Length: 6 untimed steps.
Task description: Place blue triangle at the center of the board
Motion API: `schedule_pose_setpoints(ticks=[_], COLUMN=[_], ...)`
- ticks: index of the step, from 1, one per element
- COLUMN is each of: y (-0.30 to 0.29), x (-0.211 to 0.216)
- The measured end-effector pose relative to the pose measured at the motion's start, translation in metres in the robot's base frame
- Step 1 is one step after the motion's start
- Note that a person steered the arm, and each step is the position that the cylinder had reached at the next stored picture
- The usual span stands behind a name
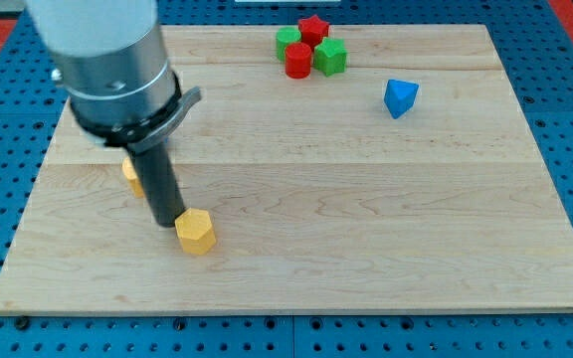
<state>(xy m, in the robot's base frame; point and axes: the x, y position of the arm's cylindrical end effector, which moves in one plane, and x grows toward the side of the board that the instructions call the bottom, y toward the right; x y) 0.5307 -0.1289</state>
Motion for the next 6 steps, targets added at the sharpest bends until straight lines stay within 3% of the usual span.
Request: schedule_pose_setpoints(ticks=[2,3,4,5,6], y=[0.113,0.107,0.147,0.262,0.350], x=[0.020,0.014,-0.052,-0.082,-0.160])
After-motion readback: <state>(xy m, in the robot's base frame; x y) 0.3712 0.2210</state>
